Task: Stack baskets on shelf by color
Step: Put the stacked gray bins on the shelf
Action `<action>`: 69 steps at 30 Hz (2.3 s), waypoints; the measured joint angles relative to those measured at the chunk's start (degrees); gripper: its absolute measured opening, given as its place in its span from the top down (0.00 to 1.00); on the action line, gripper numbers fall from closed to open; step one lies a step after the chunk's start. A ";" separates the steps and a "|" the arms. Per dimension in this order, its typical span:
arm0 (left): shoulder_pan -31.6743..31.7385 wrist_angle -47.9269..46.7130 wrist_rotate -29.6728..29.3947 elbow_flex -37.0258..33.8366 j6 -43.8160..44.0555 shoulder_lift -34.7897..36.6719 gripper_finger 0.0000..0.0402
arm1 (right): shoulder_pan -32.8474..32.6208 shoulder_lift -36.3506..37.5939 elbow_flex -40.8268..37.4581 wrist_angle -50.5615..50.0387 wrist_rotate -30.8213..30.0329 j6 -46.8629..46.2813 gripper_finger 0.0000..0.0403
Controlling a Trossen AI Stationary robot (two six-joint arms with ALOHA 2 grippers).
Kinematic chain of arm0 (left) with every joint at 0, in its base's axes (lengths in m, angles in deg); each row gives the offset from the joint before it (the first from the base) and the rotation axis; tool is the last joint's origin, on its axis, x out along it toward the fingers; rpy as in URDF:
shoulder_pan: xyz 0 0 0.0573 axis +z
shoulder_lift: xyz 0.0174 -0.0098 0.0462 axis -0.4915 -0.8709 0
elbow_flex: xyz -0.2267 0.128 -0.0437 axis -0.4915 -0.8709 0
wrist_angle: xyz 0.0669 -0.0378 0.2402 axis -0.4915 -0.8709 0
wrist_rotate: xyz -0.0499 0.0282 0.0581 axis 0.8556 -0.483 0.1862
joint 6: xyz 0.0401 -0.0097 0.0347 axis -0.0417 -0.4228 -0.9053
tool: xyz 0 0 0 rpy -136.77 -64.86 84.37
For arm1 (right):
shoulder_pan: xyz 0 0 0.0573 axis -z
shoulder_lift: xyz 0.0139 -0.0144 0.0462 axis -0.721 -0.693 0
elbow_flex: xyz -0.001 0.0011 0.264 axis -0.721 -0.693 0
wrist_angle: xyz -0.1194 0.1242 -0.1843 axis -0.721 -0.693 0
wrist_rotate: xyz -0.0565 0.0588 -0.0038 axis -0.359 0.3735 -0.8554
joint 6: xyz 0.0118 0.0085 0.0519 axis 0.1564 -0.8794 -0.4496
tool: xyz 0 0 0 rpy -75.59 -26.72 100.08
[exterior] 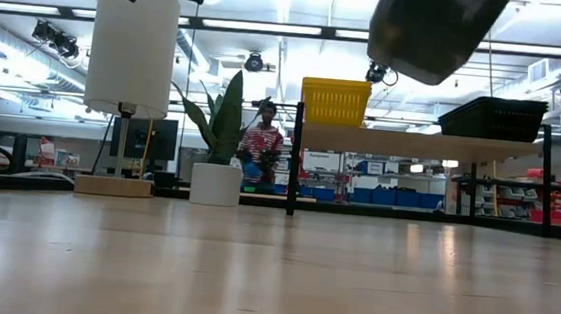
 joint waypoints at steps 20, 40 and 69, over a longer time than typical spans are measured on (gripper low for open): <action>5.30 -0.32 0.68 0.00 -1.86 0.02 0.95 | 13.19 -3.14 -0.04 0.05 -1.39 13.11 0.97; 5.91 -0.42 0.69 0.00 -2.01 0.02 0.96 | 13.14 -11.42 -0.10 2.11 -7.30 16.34 0.95; 5.77 -0.76 4.20 0.00 -1.44 0.02 0.97 | 12.95 -17.27 -0.11 11.22 -12.64 18.35 0.69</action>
